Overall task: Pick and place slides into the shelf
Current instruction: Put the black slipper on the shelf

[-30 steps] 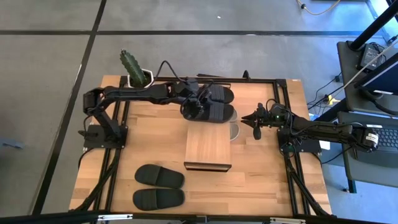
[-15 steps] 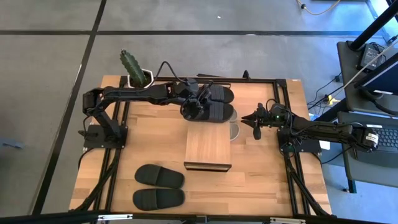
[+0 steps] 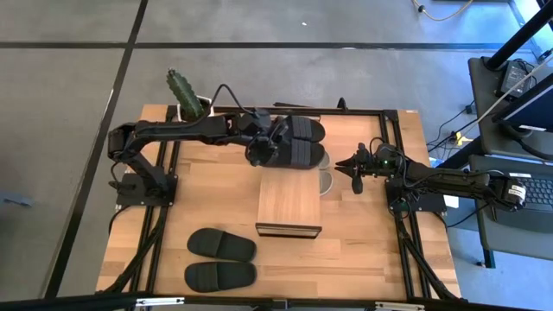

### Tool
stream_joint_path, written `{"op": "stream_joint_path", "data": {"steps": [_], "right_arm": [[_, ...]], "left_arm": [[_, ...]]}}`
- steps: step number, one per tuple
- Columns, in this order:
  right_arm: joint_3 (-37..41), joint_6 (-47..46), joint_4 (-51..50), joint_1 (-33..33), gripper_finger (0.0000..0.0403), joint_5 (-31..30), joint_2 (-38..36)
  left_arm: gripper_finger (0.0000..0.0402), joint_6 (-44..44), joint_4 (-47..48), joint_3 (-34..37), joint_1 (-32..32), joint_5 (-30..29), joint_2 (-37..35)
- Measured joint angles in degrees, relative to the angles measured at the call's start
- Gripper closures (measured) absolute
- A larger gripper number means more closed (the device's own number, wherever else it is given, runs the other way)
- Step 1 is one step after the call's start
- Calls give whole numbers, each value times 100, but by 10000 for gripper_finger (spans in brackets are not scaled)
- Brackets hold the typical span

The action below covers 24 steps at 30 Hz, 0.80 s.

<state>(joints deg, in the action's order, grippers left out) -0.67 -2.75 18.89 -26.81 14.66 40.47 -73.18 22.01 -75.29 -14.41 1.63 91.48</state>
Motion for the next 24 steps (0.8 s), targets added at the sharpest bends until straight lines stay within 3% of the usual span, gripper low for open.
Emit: {"op": "stream_joint_path", "data": {"steps": [15,24], "right_arm": [[0,-4,5,-2,323,-2,13],[0,-5,12,0,323,0,22]], "left_arm": [[249,1428,1700,13,349,-276,-827],[249,1771,2860,13,779,-329,-702]]}}
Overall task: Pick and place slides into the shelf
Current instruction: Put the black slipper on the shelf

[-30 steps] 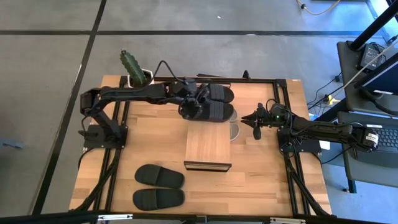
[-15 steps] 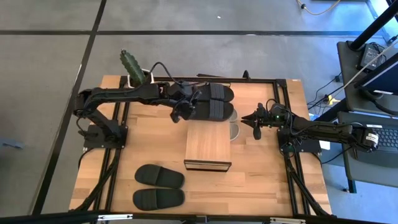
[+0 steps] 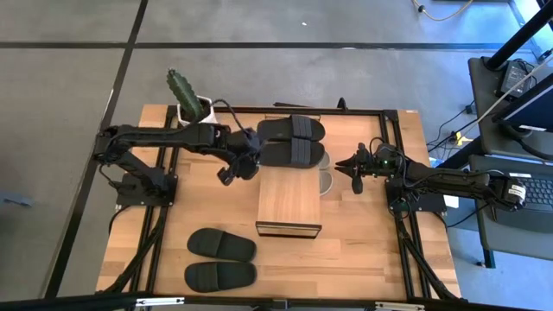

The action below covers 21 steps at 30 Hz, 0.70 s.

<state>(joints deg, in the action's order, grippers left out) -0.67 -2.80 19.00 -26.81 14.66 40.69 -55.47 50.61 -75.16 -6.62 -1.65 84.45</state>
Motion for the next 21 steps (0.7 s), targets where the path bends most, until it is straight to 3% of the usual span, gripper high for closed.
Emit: {"op": "stream_joint_path", "data": {"steps": [13,21], "right_arm": [[0,-14,0,-2,323,0,0],[0,-12,0,0,323,0,0]], "left_arm": [[249,80,-184,34,231,-1123,131],[249,-190,-547,310,227,-1284,141]]}}
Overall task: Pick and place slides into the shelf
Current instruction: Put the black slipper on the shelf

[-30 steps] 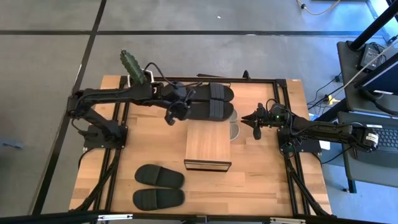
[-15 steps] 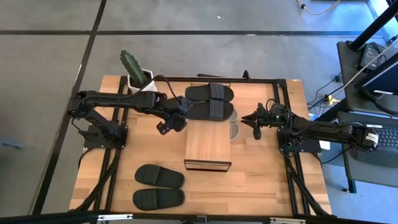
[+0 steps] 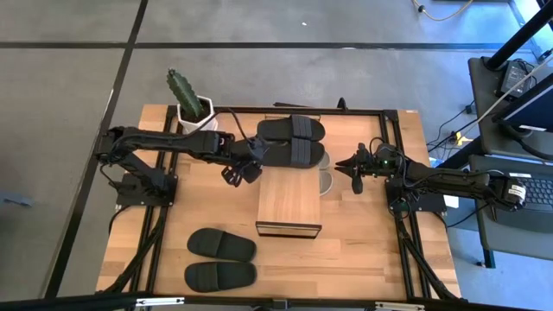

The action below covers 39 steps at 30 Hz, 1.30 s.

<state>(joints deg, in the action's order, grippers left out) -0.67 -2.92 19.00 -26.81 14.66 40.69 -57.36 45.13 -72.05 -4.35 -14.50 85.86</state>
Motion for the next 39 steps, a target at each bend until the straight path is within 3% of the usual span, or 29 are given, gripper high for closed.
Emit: {"op": "stream_joint_path", "data": {"steps": [23,29,36,39], "right_arm": [[0,0,-2,-2,323,0,1],[0,-2,-3,0,323,0,2],[0,-7,-7,-1,323,0,2],[0,-4,18,-2,323,0,5]], "left_arm": [[249,-2,-426,0,-186,-168,0],[249,70,-194,0,-88,-620,-2],[249,876,158,0,219,-640,-324],[249,1545,322,0,431,-905,-705]]}}
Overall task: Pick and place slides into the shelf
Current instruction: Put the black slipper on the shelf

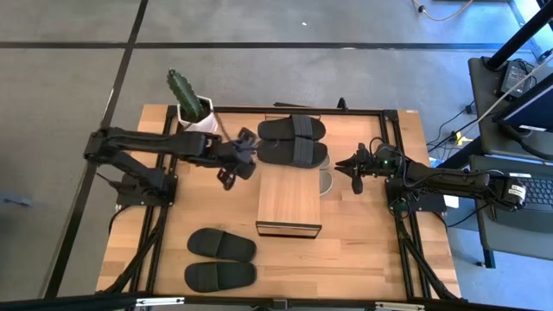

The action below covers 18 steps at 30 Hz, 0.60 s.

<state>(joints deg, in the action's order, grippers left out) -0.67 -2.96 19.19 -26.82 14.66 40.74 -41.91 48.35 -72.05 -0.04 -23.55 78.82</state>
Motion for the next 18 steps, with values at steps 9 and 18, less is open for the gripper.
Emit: {"op": "stream_joint_path", "data": {"steps": [9,18], "right_arm": [[0,0,19,2,323,0,0],[0,-140,-99,2,323,44,0]], "left_arm": [[249,2397,389,-2,958,71,-804],[249,3535,239,-4,2183,184,-513]]}}
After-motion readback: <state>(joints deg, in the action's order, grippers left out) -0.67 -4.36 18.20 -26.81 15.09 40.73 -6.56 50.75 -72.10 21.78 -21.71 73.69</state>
